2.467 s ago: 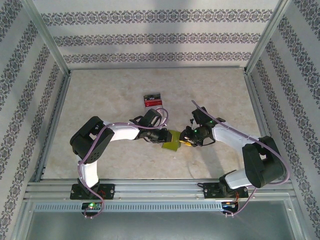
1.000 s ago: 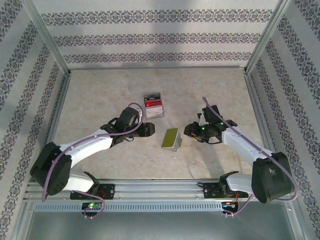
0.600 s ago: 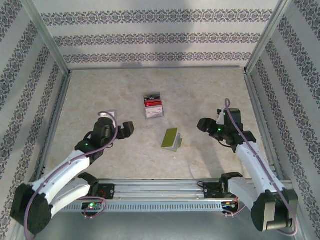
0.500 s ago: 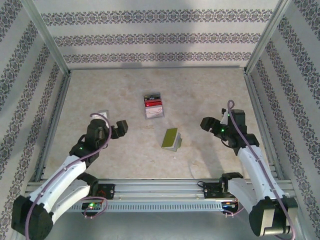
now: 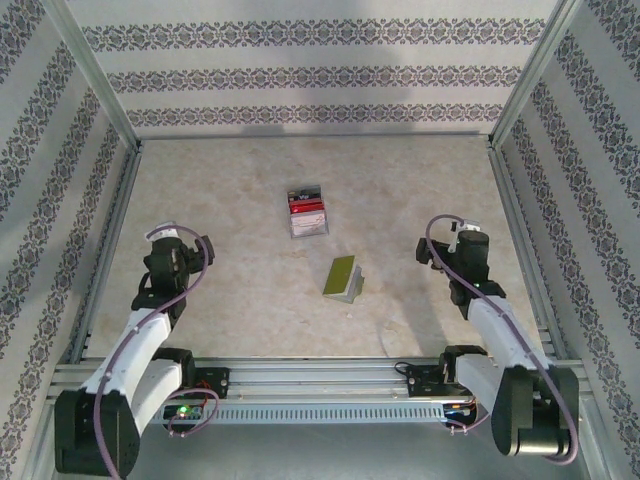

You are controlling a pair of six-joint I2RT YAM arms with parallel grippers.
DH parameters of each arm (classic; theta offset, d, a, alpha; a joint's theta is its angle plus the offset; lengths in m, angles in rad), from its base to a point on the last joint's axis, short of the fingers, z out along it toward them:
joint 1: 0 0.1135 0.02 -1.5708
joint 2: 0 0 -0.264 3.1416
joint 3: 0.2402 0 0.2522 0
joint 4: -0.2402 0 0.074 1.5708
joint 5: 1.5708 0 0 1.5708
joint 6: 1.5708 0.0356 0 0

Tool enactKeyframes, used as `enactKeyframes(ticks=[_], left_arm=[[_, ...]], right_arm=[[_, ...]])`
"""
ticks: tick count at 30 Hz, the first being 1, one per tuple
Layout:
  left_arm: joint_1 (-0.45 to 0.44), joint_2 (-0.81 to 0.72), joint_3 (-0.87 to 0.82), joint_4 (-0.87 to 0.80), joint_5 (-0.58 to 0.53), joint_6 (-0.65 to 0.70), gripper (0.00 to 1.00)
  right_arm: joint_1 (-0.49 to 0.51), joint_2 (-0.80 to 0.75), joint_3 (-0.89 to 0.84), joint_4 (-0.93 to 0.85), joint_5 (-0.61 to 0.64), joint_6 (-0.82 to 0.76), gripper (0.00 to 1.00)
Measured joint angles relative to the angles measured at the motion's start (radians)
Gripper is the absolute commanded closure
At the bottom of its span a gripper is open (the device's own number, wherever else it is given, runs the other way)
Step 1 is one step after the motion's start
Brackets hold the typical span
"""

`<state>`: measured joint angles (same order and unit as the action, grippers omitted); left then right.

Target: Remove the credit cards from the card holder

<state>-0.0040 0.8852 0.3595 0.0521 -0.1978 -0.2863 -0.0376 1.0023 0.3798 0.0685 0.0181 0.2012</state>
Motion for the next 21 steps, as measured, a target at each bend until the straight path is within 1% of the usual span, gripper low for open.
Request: enactKeyframes(ticks=[6, 9, 14, 18, 19, 21], left_arm=[[0.031, 0.102, -0.057, 0.19, -0.034, 0.074, 0.0], [0.048, 0.161, -0.085, 0.307, -0.031, 0.099, 0.0], [0.059, 0.274, -0.109, 0.484, 0.011, 0.144, 0.0], [0.059, 0.374, -0.112, 0.643, 0.058, 0.175, 0.0], [0.059, 0.4, -0.111, 0.674, 0.072, 0.18, 0.0], [0.059, 0.44, -0.099, 0.697, 0.103, 0.187, 0.0]], right_arm=[[0.0, 0.176, -0.044, 0.353, 0.012, -0.083, 0.02], [0.0, 0.258, -0.056, 0.486, 0.005, -0.113, 0.02], [0.0, 0.349, -0.056, 0.652, -0.052, -0.127, 0.02], [0.0, 0.473, -0.063, 0.834, -0.1, -0.131, 0.02], [0.0, 0.505, -0.065, 0.866, -0.112, -0.131, 0.02], [0.0, 0.534, -0.065, 0.877, -0.125, -0.133, 0.02]])
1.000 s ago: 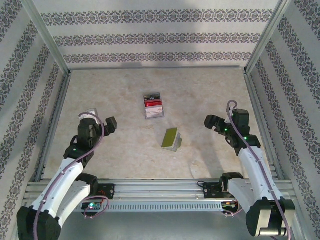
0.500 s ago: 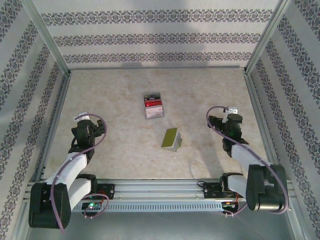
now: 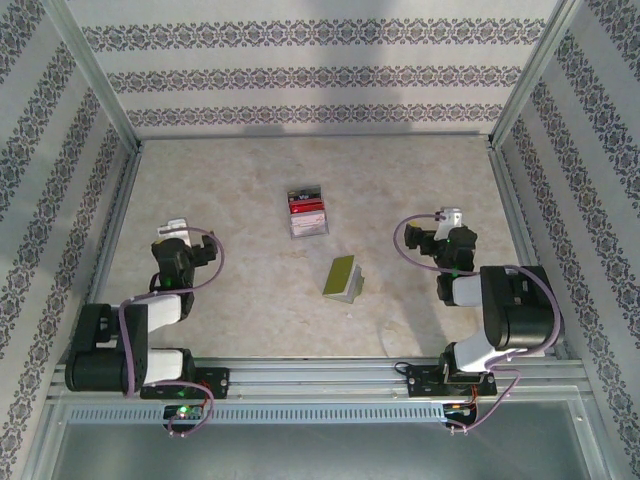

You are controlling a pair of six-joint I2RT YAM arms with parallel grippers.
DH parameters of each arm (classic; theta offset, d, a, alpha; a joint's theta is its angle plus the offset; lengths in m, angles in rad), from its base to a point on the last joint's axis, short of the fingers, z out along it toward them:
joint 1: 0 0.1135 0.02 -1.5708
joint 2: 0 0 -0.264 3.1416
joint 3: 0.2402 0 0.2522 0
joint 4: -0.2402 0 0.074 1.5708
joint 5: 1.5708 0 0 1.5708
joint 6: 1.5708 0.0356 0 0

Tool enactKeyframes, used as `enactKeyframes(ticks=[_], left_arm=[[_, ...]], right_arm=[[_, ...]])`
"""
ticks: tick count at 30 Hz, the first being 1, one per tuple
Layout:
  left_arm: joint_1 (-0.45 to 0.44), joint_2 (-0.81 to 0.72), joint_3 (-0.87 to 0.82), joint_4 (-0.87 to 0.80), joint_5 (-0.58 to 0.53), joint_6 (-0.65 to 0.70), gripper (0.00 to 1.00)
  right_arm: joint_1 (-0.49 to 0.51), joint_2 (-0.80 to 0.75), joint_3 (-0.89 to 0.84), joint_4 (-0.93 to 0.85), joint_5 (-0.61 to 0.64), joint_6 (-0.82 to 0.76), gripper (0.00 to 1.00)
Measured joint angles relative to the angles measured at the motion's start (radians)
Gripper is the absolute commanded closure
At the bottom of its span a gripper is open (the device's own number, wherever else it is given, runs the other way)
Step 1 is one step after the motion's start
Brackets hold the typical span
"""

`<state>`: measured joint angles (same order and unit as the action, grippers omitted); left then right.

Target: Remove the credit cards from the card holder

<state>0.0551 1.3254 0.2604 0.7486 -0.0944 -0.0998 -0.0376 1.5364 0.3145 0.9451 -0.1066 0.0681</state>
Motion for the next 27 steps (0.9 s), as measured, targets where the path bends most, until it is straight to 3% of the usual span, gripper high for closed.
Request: enactKeyframes(ticks=[9, 27], left_arm=[[0.006, 0.272, 0.017, 0.285, 0.137, 0.015, 0.0], [0.004, 0.276, 0.091, 0.275, 0.148, 0.033, 0.0]], right_arm=[[0.028, 0.0, 0.042, 0.001, 0.076, -0.005, 0.02], [0.042, 0.0, 0.044, -0.002, 0.119, -0.023, 0.02]])
